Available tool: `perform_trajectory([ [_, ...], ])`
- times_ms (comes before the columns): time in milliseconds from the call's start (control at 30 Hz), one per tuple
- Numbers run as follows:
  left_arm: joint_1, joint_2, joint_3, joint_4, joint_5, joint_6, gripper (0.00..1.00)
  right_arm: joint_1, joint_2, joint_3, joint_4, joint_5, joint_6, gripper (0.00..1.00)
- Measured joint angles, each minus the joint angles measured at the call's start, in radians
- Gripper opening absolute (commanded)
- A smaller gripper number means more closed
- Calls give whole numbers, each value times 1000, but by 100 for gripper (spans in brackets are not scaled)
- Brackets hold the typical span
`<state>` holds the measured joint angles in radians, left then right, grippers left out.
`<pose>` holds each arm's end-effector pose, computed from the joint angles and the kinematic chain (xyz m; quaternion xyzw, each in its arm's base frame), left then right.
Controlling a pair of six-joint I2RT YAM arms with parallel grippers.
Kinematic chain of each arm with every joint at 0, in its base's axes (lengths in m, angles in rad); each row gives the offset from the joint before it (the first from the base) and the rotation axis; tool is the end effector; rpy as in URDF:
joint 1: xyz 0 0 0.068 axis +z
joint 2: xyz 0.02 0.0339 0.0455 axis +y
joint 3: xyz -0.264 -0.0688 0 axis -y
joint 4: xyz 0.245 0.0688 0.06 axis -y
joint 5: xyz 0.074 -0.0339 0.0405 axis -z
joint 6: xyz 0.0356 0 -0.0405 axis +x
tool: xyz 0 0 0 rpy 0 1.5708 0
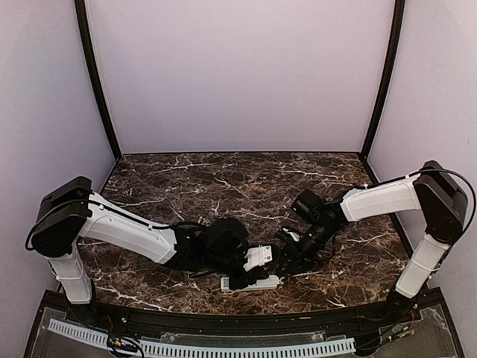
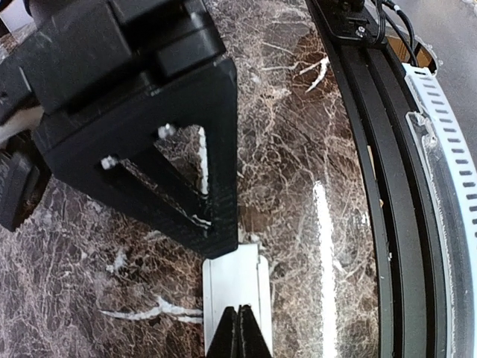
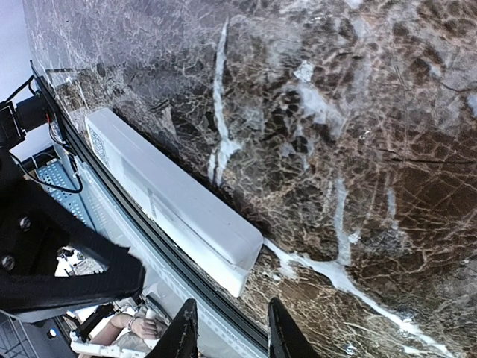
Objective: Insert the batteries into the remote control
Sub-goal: Press the battery cover onto the remote control without the battery cover.
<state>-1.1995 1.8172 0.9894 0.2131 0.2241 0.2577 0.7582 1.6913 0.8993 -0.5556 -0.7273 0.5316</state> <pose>0.1316 -0.3599 0.1670 0.6259 0.6241 -0.2959 0.3624 0.1934 0.2158 0.1453 0.1444 -0.9184 -0.3450 0.1293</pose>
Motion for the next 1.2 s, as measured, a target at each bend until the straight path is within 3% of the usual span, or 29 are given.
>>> perform_trajectory([
  [933,-1,74,50,-77,-34,-6,0,10,0,-27,77,-37,39,28],
  [1200,-5,74,32,-47,-34,-5,0,23,3,-49,107,-39,57,21],
])
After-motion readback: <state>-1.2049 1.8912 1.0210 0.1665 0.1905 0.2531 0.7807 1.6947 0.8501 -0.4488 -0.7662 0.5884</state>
